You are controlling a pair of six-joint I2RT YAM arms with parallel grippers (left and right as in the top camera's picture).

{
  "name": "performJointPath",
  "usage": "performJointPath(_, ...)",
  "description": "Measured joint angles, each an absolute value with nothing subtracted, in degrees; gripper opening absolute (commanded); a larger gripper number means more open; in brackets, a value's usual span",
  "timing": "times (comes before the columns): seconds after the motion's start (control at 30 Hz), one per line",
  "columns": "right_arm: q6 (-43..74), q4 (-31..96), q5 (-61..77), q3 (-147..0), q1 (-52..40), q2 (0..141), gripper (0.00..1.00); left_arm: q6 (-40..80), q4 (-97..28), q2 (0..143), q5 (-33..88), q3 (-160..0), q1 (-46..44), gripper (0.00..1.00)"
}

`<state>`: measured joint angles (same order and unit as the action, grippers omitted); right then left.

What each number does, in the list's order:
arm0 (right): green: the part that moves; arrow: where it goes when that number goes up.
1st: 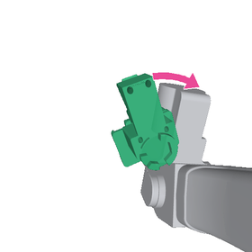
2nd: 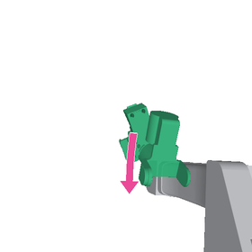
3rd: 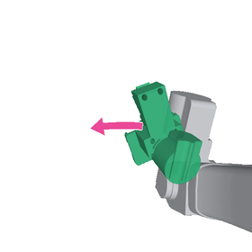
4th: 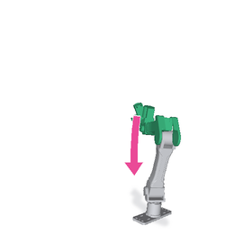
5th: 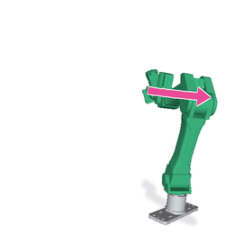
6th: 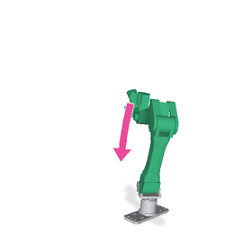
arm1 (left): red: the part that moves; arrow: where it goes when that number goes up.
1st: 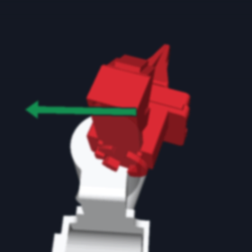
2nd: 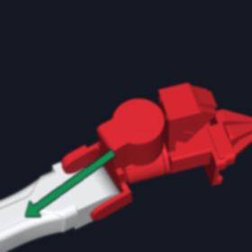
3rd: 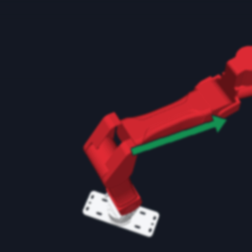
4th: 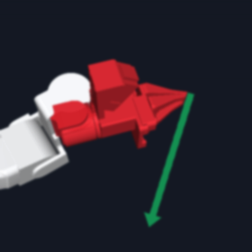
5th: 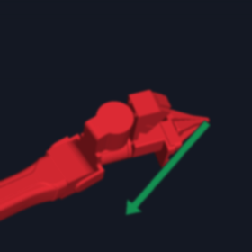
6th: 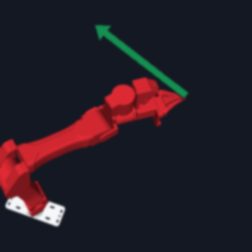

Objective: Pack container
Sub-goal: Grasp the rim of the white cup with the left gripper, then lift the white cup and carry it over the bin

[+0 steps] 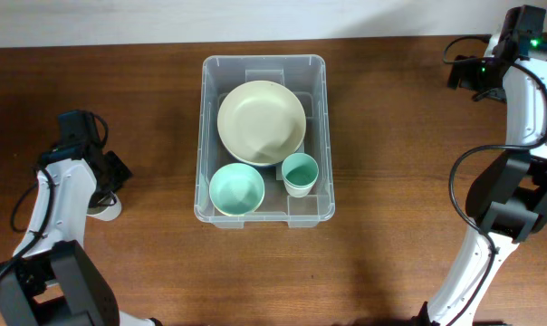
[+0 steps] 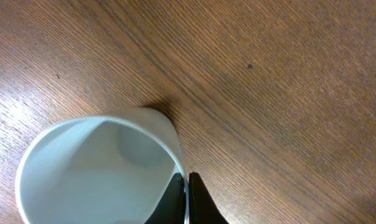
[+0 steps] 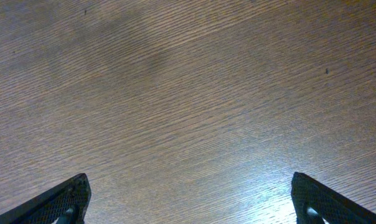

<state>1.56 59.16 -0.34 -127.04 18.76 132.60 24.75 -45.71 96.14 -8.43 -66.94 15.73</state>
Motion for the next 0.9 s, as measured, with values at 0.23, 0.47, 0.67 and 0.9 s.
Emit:
performJointPath(0.23, 1.6, 59.2, -0.3, -127.0, 18.8, 132.6, 0.99, 24.8, -45.7, 96.1, -8.4, -66.9, 15.7, 0.15)
performJointPath(0.47, 1.6, 59.2, -0.3, -127.0, 18.8, 132.6, 0.99, 24.7, -45.7, 96.1, -8.5, -66.9, 15.7, 0.02)
performJointPath(0.67, 1.6, 59.1, -0.3, -127.0, 18.8, 132.6, 0.99, 24.7, -45.3, 96.1, -9.5, -66.9, 15.7, 0.01)
performJointPath(0.9, 1.6, 59.2, -0.3, -127.0, 18.8, 132.6, 0.99, 24.7, -43.7, 96.1, -11.4, -67.0, 15.7, 0.00)
